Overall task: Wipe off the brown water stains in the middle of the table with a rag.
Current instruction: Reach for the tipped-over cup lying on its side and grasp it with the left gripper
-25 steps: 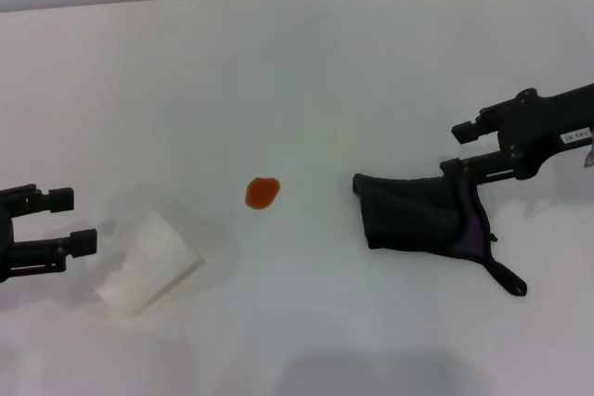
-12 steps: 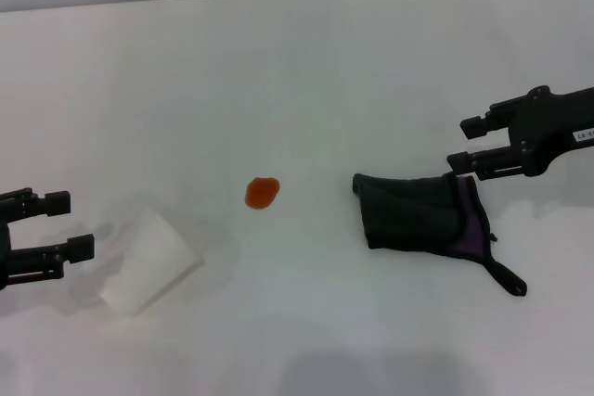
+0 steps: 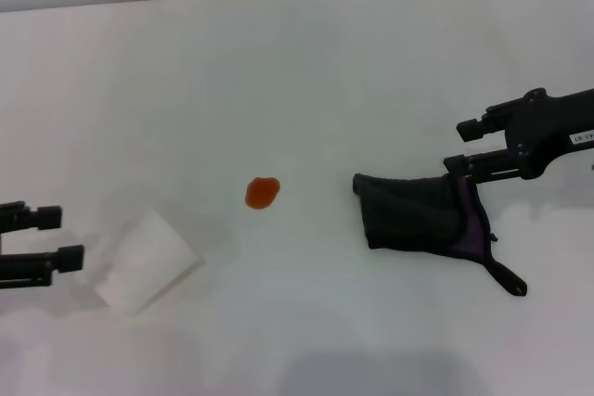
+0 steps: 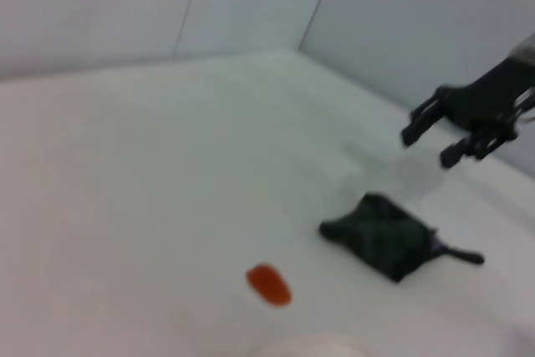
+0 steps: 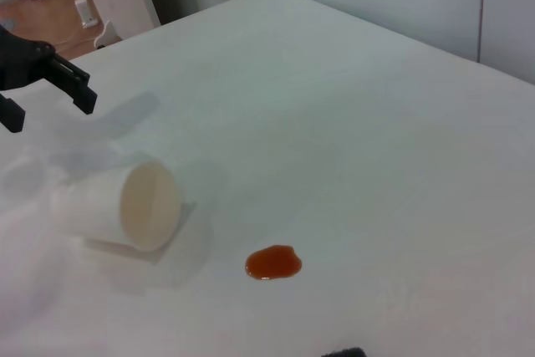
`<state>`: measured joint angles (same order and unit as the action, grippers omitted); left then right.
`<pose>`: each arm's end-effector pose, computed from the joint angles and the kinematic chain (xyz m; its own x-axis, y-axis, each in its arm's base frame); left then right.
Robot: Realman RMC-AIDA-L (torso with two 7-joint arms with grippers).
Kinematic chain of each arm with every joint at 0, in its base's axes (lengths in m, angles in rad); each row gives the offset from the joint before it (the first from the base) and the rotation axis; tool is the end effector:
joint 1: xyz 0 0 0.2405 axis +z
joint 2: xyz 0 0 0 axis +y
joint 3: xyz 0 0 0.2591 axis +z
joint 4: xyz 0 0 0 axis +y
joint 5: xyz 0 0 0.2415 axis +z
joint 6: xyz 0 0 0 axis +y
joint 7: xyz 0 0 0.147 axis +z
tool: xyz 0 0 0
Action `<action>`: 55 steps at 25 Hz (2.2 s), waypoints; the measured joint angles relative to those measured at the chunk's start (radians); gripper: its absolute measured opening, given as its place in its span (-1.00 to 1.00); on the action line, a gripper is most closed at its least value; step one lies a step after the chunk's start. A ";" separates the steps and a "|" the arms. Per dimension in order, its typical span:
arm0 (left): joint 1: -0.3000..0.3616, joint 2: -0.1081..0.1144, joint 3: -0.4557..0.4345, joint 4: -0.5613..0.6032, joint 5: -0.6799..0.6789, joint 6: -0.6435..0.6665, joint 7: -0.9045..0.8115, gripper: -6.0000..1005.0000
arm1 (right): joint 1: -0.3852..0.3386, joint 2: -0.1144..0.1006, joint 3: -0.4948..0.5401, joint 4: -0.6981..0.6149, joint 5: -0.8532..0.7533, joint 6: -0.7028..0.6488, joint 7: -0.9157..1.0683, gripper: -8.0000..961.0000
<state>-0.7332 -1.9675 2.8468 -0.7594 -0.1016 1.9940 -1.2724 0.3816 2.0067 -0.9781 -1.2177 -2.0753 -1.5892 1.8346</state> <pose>-0.3361 0.3093 0.0825 0.7712 0.5248 0.3604 0.5770 -0.8153 -0.0476 0.2570 0.3589 0.0724 0.8887 -0.4059 -0.2133 -0.4525 -0.8513 -0.2654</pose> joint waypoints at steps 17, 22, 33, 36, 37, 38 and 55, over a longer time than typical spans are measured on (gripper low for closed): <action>-0.272 -0.069 0.000 -0.314 0.358 0.007 -0.067 0.65 | 0.008 0.003 -0.008 0.009 0.011 0.009 -0.003 0.20; -0.290 -0.099 0.000 -0.312 0.378 -0.044 -0.084 0.64 | 0.012 0.004 -0.010 0.009 0.014 0.009 -0.003 0.20; -0.304 -0.108 0.000 -0.201 0.391 -0.099 -0.142 0.64 | 0.019 0.004 -0.021 0.011 0.021 0.021 -0.009 0.20; -0.309 -0.108 0.000 -0.160 0.407 -0.125 -0.154 0.64 | 0.020 0.004 -0.021 0.011 0.021 0.023 -0.010 0.20; -0.311 -0.108 0.000 -0.153 0.412 -0.134 -0.157 0.64 | 0.020 0.003 -0.021 0.011 0.021 0.024 -0.010 0.20; -0.313 -0.108 0.000 -0.150 0.415 -0.147 -0.160 0.64 | 0.021 0.003 -0.021 0.011 0.022 0.024 -0.010 0.20; -0.355 -0.110 0.000 0.005 0.479 -0.274 -0.213 0.64 | 0.020 0.003 -0.020 0.011 0.020 0.023 -0.011 0.20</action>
<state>-1.0877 -2.0777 2.8471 -0.7543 0.3773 1.7198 -1.4857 0.4013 2.0094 -0.9985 -1.2071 -2.0550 -1.5662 1.8240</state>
